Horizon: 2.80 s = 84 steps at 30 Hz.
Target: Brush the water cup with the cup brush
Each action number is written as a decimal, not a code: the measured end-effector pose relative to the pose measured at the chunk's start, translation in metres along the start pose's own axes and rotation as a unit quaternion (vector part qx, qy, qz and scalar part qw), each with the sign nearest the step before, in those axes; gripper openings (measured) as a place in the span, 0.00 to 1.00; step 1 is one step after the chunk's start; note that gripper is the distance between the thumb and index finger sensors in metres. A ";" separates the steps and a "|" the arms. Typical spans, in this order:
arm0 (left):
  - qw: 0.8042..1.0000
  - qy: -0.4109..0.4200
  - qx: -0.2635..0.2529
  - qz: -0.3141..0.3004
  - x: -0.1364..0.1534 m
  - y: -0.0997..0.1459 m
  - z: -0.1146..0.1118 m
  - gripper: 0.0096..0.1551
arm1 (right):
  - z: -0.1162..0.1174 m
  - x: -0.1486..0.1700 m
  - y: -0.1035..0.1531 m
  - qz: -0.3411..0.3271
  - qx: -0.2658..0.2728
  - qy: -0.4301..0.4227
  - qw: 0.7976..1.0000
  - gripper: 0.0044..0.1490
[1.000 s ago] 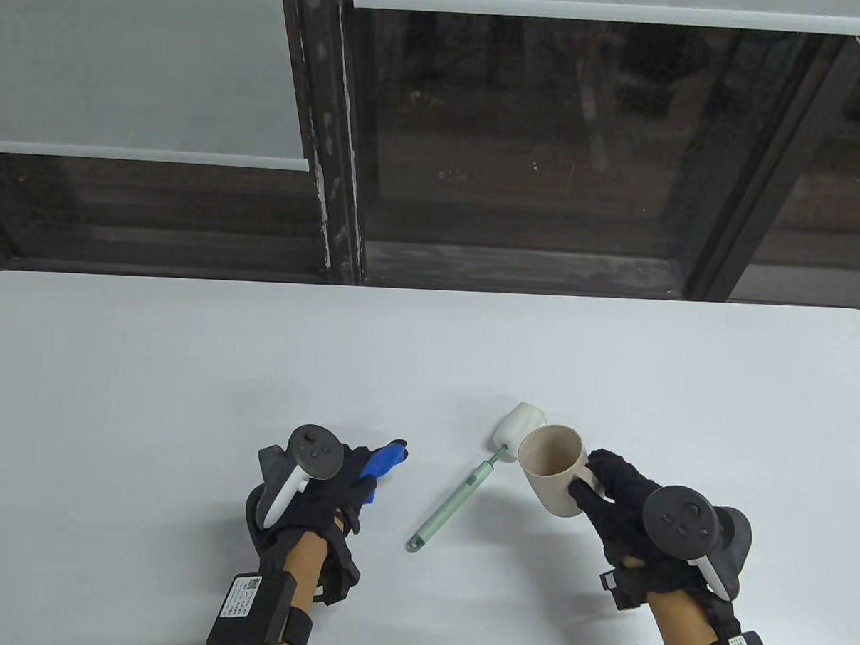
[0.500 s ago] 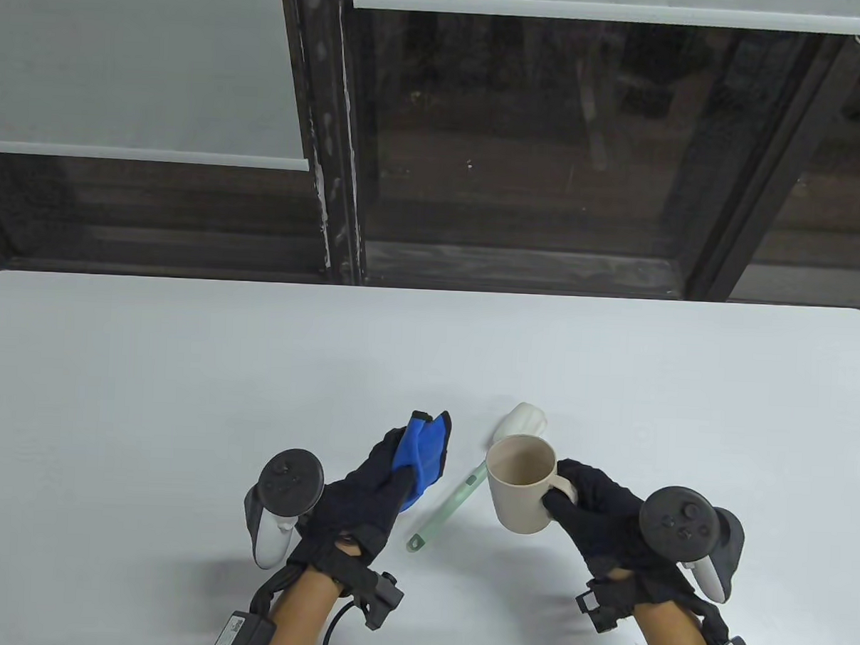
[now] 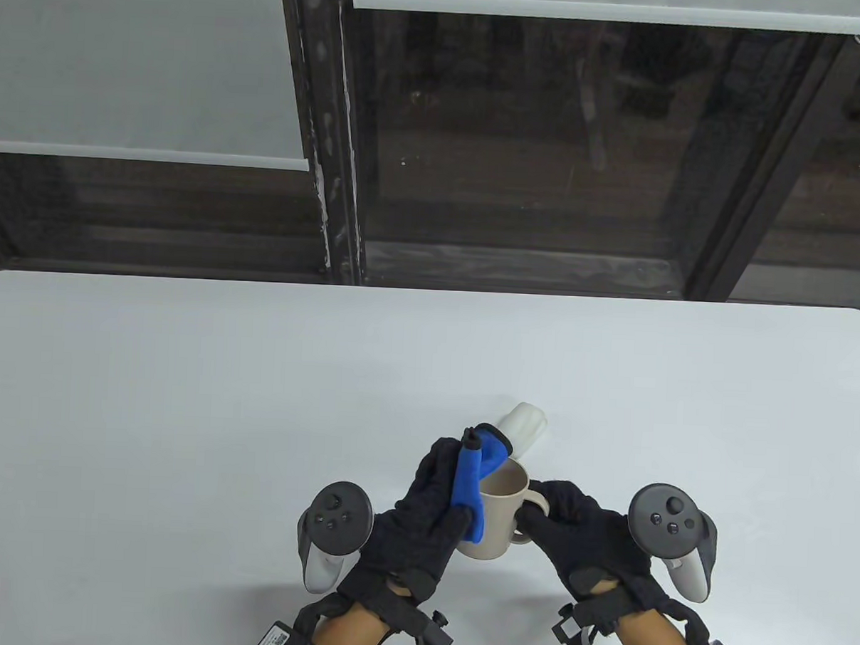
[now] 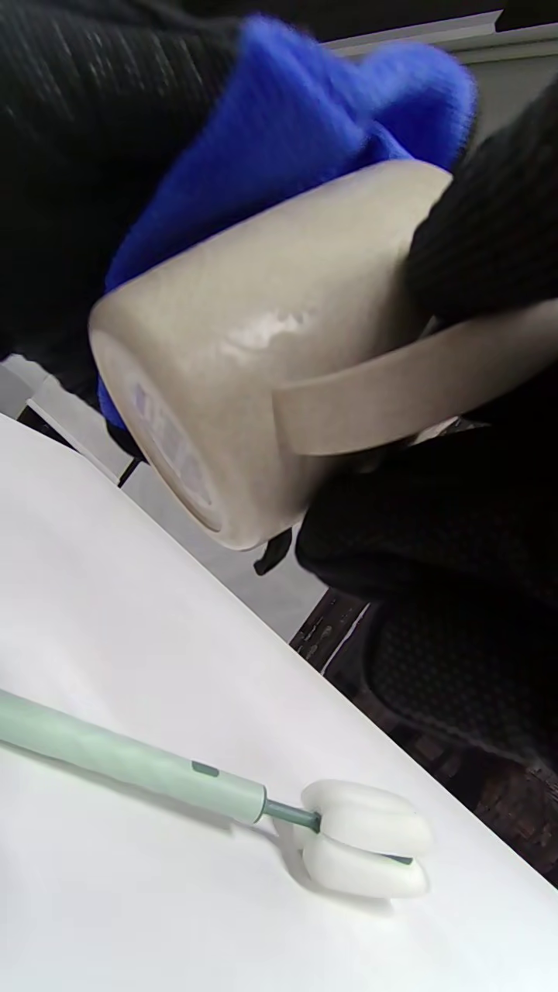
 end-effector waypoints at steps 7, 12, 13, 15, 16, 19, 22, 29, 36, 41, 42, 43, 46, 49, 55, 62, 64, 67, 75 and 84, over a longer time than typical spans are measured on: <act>0.998 -0.044 -0.033 0.035 0.005 -0.003 0.003 0.55 | 0.012 -0.017 0.008 -0.036 0.050 0.121 0.991 0.27; 0.990 -0.113 -0.062 0.059 0.006 -0.002 -0.003 0.59 | 0.025 -0.033 0.017 -0.072 0.109 0.232 0.964 0.31; 0.986 -0.135 -0.073 0.059 0.004 -0.001 -0.006 0.59 | 0.028 -0.036 0.020 -0.088 0.132 0.258 0.953 0.31; 0.980 -0.167 -0.091 0.058 0.001 0.001 -0.009 0.59 | 0.032 -0.041 0.023 -0.108 0.152 0.284 0.941 0.31; 0.977 -0.174 -0.107 0.055 0.001 0.002 -0.009 0.59 | 0.032 -0.043 0.025 -0.115 0.163 0.295 0.934 0.30; 0.983 -0.146 -0.098 0.044 0.001 0.001 -0.005 0.60 | 0.028 -0.044 0.026 -0.120 0.152 0.262 0.945 0.30; 0.993 -0.082 -0.070 0.037 0.005 -0.002 0.003 0.62 | 0.019 -0.040 0.024 -0.117 0.138 0.205 0.962 0.30; 0.989 0.118 0.093 0.005 0.015 -0.013 0.012 0.65 | 0.004 -0.020 0.009 -0.079 0.007 -0.015 0.997 0.29; 0.922 0.282 0.265 -0.020 0.014 -0.015 -0.006 0.67 | 0.024 -0.004 -0.007 -0.020 -0.199 -0.215 0.956 0.28; 0.897 0.322 0.301 -0.029 0.013 -0.016 -0.012 0.66 | 0.045 0.007 -0.013 0.036 -0.284 -0.286 0.914 0.28; 0.902 0.311 0.299 -0.025 0.014 -0.017 -0.010 0.66 | 0.047 0.010 -0.014 0.044 -0.285 -0.285 0.914 0.29; 0.906 0.302 0.295 -0.022 0.014 -0.017 -0.008 0.67 | 0.046 0.011 -0.015 0.045 -0.280 -0.280 0.917 0.29; 0.922 0.278 0.271 -0.005 0.015 -0.018 -0.002 0.68 | 0.035 0.009 -0.014 0.030 -0.227 -0.245 0.942 0.28; 0.965 0.180 0.187 0.016 0.015 -0.018 0.010 0.68 | 0.019 0.005 -0.010 0.014 -0.125 -0.164 0.978 0.28; 0.995 -0.041 -0.001 0.090 0.003 -0.011 0.007 0.67 | 0.016 -0.021 0.007 -0.037 0.088 0.085 0.992 0.28; 0.986 -0.111 -0.058 0.108 0.000 -0.005 -0.001 0.66 | 0.027 -0.045 0.023 -0.097 0.176 0.218 0.955 0.30; 0.989 -0.095 -0.052 0.099 -0.001 -0.005 0.001 0.66 | 0.023 -0.044 0.023 -0.102 0.166 0.196 0.961 0.29; 0.996 -0.037 -0.022 0.073 -0.001 -0.006 0.009 0.66 | 0.010 -0.035 0.019 -0.088 0.126 0.112 0.982 0.28; 0.961 0.204 0.186 -0.018 0.001 -0.014 0.007 0.68 | 0.016 -0.010 -0.005 -0.036 -0.155 -0.180 0.971 0.28; 0.921 0.273 0.278 -0.023 0.003 -0.014 -0.002 0.68 | 0.041 0.003 -0.012 0.025 -0.275 -0.280 0.920 0.28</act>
Point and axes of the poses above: the tracker on the back of each hand, its own x axis roughly to the little-finger side, its own y axis roughly from the fingertips to the wrist, z = x × y, the point moved 1 cm from there along -y, roughly from the wrist to the fingertips, and after that the axes turned 11 degrees about z, right-handed, at the moved point
